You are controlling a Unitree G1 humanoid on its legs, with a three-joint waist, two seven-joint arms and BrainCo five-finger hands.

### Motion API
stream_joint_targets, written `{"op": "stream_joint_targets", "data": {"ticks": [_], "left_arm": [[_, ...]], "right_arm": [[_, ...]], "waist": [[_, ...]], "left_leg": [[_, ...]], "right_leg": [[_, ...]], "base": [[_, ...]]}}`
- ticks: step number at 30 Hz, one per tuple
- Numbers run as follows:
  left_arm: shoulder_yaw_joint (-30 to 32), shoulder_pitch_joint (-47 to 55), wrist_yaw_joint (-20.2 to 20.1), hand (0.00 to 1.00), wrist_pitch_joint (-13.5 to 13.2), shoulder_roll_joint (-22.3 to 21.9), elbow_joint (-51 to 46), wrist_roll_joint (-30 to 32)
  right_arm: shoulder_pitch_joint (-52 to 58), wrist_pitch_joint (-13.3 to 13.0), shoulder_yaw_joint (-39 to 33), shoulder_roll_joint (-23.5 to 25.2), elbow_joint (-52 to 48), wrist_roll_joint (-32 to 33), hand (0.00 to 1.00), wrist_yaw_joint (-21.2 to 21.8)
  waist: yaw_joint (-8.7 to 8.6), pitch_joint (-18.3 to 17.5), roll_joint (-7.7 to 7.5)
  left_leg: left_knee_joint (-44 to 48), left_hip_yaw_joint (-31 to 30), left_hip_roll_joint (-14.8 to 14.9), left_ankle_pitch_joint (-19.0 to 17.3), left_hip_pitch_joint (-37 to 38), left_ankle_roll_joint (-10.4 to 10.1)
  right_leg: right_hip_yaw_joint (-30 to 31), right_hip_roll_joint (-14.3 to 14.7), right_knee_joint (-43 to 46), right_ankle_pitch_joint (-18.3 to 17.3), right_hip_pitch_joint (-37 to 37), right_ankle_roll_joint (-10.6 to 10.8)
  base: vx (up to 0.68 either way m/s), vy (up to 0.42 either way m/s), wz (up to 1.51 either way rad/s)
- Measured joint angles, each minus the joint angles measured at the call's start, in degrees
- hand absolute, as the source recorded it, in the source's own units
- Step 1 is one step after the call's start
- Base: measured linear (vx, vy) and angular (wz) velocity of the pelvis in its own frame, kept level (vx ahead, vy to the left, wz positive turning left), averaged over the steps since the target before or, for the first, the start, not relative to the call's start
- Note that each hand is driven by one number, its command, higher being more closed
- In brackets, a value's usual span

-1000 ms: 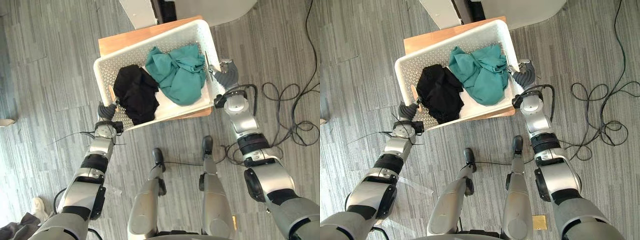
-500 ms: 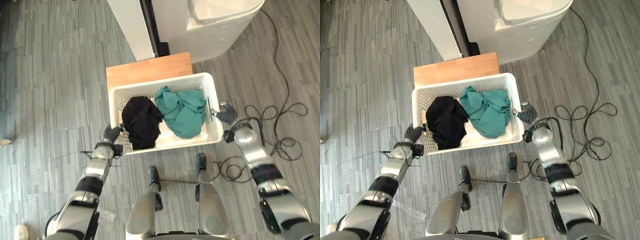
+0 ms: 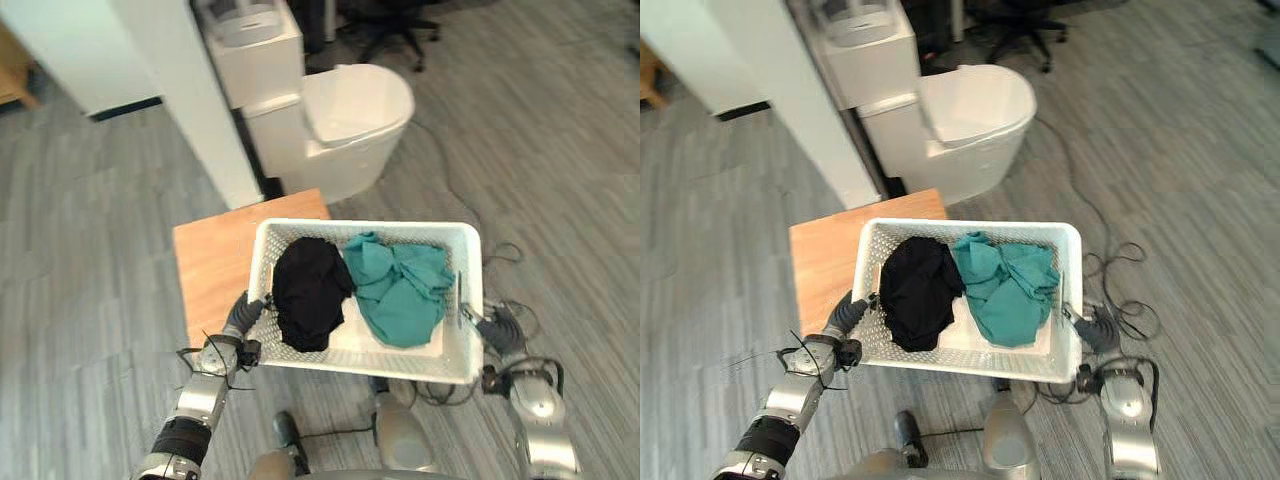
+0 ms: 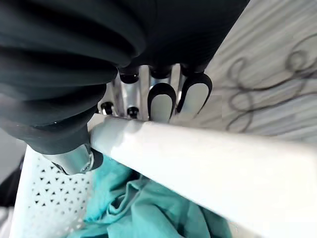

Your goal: Pick up the laundry basket with both hands and put the clothes into the washing machine.

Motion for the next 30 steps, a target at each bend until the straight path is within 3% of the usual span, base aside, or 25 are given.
{"op": "stream_joint_targets", "data": {"ticks": [2, 3, 4, 5, 6, 7, 8, 9, 10, 11, 12, 13, 14, 15, 17, 19, 21, 23, 24, 25, 26, 27, 28, 30], "left_arm": [[-1.4, 0.3, 0.1, 1.0, 0.0, -0.8, -1.3, 0.0], [-1.5, 0.3, 0.3, 1.0, 0.0, -1.0, -2.2, 0.0], [-1.3, 0.7, 0.3, 1.0, 0.0, -0.8, -2.6, 0.0], [-0.1, 1.1, 0.4, 1.0, 0.0, -1.7, -3.5, 0.0], [0.4, 1.5, 0.5, 1.0, 0.0, -2.4, -4.0, 0.1], [1.0, 3.8, 0.6, 1.0, 0.0, -3.2, -5.3, 0.4], [1.2, 6.6, 1.1, 1.0, 0.0, -3.3, -6.8, 0.3], [1.2, 7.3, 1.4, 1.0, -0.1, -3.6, -6.7, 0.1], [1.3, 7.4, 1.5, 1.0, -0.6, -4.3, -5.7, -0.2], [1.4, 7.1, 1.5, 1.0, -1.4, -5.8, -5.6, -0.2], [1.3, 5.8, 1.5, 1.0, -2.0, -6.1, -4.8, -0.2], [1.2, 5.2, 1.5, 1.0, -1.9, -6.2, -4.0, -0.2], [1.0, 5.2, 1.5, 1.0, -1.9, -6.3, -2.6, -0.2], [1.0, 5.4, 1.5, 1.0, -1.3, -6.7, -1.1, -0.2], [0.8, 6.4, 1.5, 1.0, -0.9, -7.4, -0.3, -0.3], [0.1, 6.6, 1.4, 1.0, -0.9, -6.8, 1.1, -0.3], [-1.5, 6.7, 1.4, 1.0, -0.7, -6.4, 1.5, -0.7], [-1.5, 7.1, 1.4, 1.0, -0.7, -6.1, 1.8, -1.3], [-1.5, 7.9, 1.4, 1.0, -0.6, -5.9, 2.0, -2.4], [-1.5, 8.6, 1.4, 1.0, -0.7, -5.8, 1.7, -2.7], [-1.4, 10.5, 1.5, 1.0, -0.8, -5.9, 0.7, -3.1], [-1.3, 11.9, 1.6, 1.0, -0.8, -5.9, -0.3, -3.7], [-1.2, 14.4, 1.7, 1.0, -1.3, -6.3, -2.4, -4.8], [-0.5, 18.2, 2.8, 1.0, -1.5, -7.1, -5.4, -5.7]], "right_arm": [[4.1, 0.0, -1.7, 2.8, -4.0, 0.9, 1.0, -1.2], [5.4, -0.1, -1.6, 3.5, -6.7, 1.0, 1.0, -1.7], [5.6, -0.5, -1.2, 3.8, -7.1, 1.0, 1.0, -1.9], [5.1, -0.8, -0.5, 4.6, -7.4, 1.0, 1.0, -3.0], [5.1, -0.8, -0.5, 5.1, -7.4, 1.3, 1.0, -3.8], [5.6, -0.9, -0.4, 5.2, -7.4, 1.3, 1.0, -4.5], [5.4, -1.2, 0.5, 4.5, -7.6, 1.3, 1.0, -4.7], [5.4, -1.5, 0.9, 3.6, -7.6, 1.3, 1.0, -4.9], [4.8, -2.5, 0.9, 2.1, -6.4, 1.3, 1.0, -4.9], [3.1, -2.9, 0.3, 0.3, -5.7, 1.3, 1.0, -4.9], [1.6, -3.2, -0.4, 0.5, -3.9, 1.3, 1.0, -5.2], [1.5, -3.2, -0.7, 0.9, -3.2, 1.2, 1.0, -5.9], [1.3, -2.9, -0.7, 1.0, -0.9, 1.2, 1.0, -6.0], [1.2, -2.6, -0.6, 0.5, -0.4, 0.8, 1.0, -6.1], [2.4, -2.5, -0.5, 1.1, -0.4, 0.7, 1.0, -6.0], [4.1, -2.6, -0.4, 1.6, -0.4, 0.7, 1.0, -6.1], [5.7, -2.6, -0.4, 1.5, -0.4, 0.8, 1.0, -6.2], [5.7, -2.6, 0.1, 1.6, -0.4, 0.8, 1.0, -6.2], [5.8, -2.6, 0.9, 1.1, -0.5, 0.8, 1.0, -6.2], [6.0, -2.6, 1.4, 0.8, -0.8, 0.8, 1.0, -6.2], [6.7, -2.6, 2.5, -0.3, -2.4, 0.8, 1.0, -6.4], [6.9, -2.5, 3.7, -0.8, -3.5, 0.7, 1.0, -6.5], [6.7, -2.8, 4.6, -2.6, -4.8, 0.8, 1.0, -7.3], [3.9, -2.0, 6.4, -4.9, -4.7, 0.6, 1.0, -7.7]], "waist": [[0.11, -0.2, -0.13], [-0.31, -0.4, -0.19], [-0.11, -1.4, -0.21], [0.14, -1.6, -0.03], [0.2, -1.7, -0.18], [0.67, -1.7, -0.14], [1.01, -2.1, -0.59], [0.84, -2.3, -0.23], [0.85, -4.2, 1.01], [1.25, -4.9, 3.72], [0.09, -4.9, 2.63], [-0.03, -5.0, 2.03], [-0.07, -5.2, 1.54], [0.7, -5.2, 3.51], [0.63, -5.2, 4.07], [0.51, -5.3, 4.09], [0.7, -5.1, 4.26], [0.76, -4.7, 4.49], [1.0, -3.2, 4.49], [1.4, -2.6, 4.53], [2.5, -2.1, 4.62], [3.33, -1.7, 4.54], [4.26, -1.7, 5.27], [6.28, -1.2, 5.97]], "left_leg": [[2.8, 6.5, 1.5, -2.7, -0.5, -0.1], [6.7, 13.2, 3.8, -4.6, -1.3, 0.4], [7.6, 16.3, 5.5, -4.7, -1.7, 0.8], [9.4, 21.7, 8.4, -5.3, -1.2, 0.7], [10.7, 23.9, 9.8, -5.3, -0.4, 0.7], [13.9, 28.9, 12.4, -5.5, 2.2, 0.7], [18.9, 33.4, 15.1, -6.3, 4.7, 0.5], [19.9, 34.2, 15.9, -6.7, 5.3, 0.3], [15.7, 31.8, 13.8, -7.2, 4.5, 0.1], [12.0, 31.9, 14.1, -7.1, 3.4, 1.2], [12.2, 33.6, 12.8, -7.2, 4.2, -1.9], [12.7, 33.8, 12.2, -7.3, 4.3, -2.0], [13.6, 34.7, 12.2, -7.4, 4.6, -2.6], [12.9, 35.7, 13.1, -6.6, 4.8, -3.5], [12.3, 35.8, 14.4, -5.4, 4.9, -3.3], [15.4, 34.3, 17.3, -5.4, 4.3, -3.4], [24.4, 30.7, 22.5, -5.3, 1.9, -3.2], [31.4, 29.2, 26.0, -4.5, 1.3, -1.7], [39.7, 26.4, 29.3, -1.5, 1.7, 3.3], [43.0, 24.4, 30.2, 0.7, 1.4, 6.7], [49.5, 18.0, 31.1, 6.4, -1.4, 14.1], [52.7, 13.6, 30.6, 6.1, -3.3, 14.7], [56.7, 3.6, 25.9, 2.6, -8.4, 10.7], [56.3, -7.0, 16.6, -4.8, -13.6, 5.9]], "right_leg": [[4.3, 1.8, -2.0, 4.8, -1.6, 1.8], [4.8, 4.9, -6.1, 14.6, -3.4, 1.0], [4.2, 6.2, -9.0, 19.0, -3.5, -4.3], [-5.0, 7.9, -3.2, 14.0, -5.4, -4.1], [-11.6, 7.2, 2.8, 7.7, -5.9, -7.3], [-20.6, 4.3, 11.5, 2.0, -4.2, -12.6], [-22.6, 5.1, 14.0, 3.4, -3.0, -12.6], [-24.4, 5.7, 14.2, 4.4, -2.7, -13.5], [-22.8, 7.5, 9.7, 6.9, -2.5, -10.5], [-22.3, 9.2, 8.7, 4.9, -2.4, -9.4], [-23.3, 3.9, 20.2, -6.5, -3.9, -12.7], [-24.0, 1.4, 21.8, -9.8, -3.4, -10.8], [-24.4, 1.4, 17.9, -11.5, -1.2, -9.7], [-25.2, 4.1, 12.5, -9.6, 0.6, -10.9], [-25.2, 6.6, 6.5, -9.3, 3.2, -10.5], [-25.3, 8.5, 4.2, -9.2, 5.0, -10.3], [-25.4, 10.2, 3.4, -9.3, 6.3, -10.3], [-25.2, 10.9, 3.6, -9.9, 7.8, -11.3], [-24.3, 11.1, 4.9, -11.0, 10.7, -12.8], [-23.3, 11.1, 6.0, -11.5, 11.7, -13.6], [-20.3, 11.0, 8.2, -13.1, 13.0, -15.4], [-18.6, 11.0, 8.9, -14.5, 13.3, -15.4], [-15.4, 10.8, 9.6, -18.3, 13.2, -14.1], [-10.8, 11.0, 9.9, -19.0, 13.0, -15.0]], "base": [[0.01, 0.027, -1.86], [-0.01, 0.013, -1.94], [0.01, -0.03, -2.44], [0.04, -0.074, -1.65], [0.1, -0.077, -2.0], [0.12, -0.117, -1.89], [0.09, -0.149, -1.84], [0.0, -0.204, -1.63], [-0.1, -0.16, -1.31], [-0.09, -0.127, -1.22], [-0.04, -0.098, -0.67], [0.02, -0.202, -0.48], [0.02, -0.293, -0.63], [0.01, -0.293, -0.67], [0.02, -0.223, -0.36], [0.0, -0.15, 0.0], [-0.02, -0.062, 0.01], [0.01, -0.028, -0.21], [0.03, -0.029, -0.39], [0.03, -0.025, -0.7], [0.01, 0.001, -0.7], [0.04, 0.037, -0.99], [0.07, 0.085, -1.01], [0.09, 0.122, -1.34]]}}
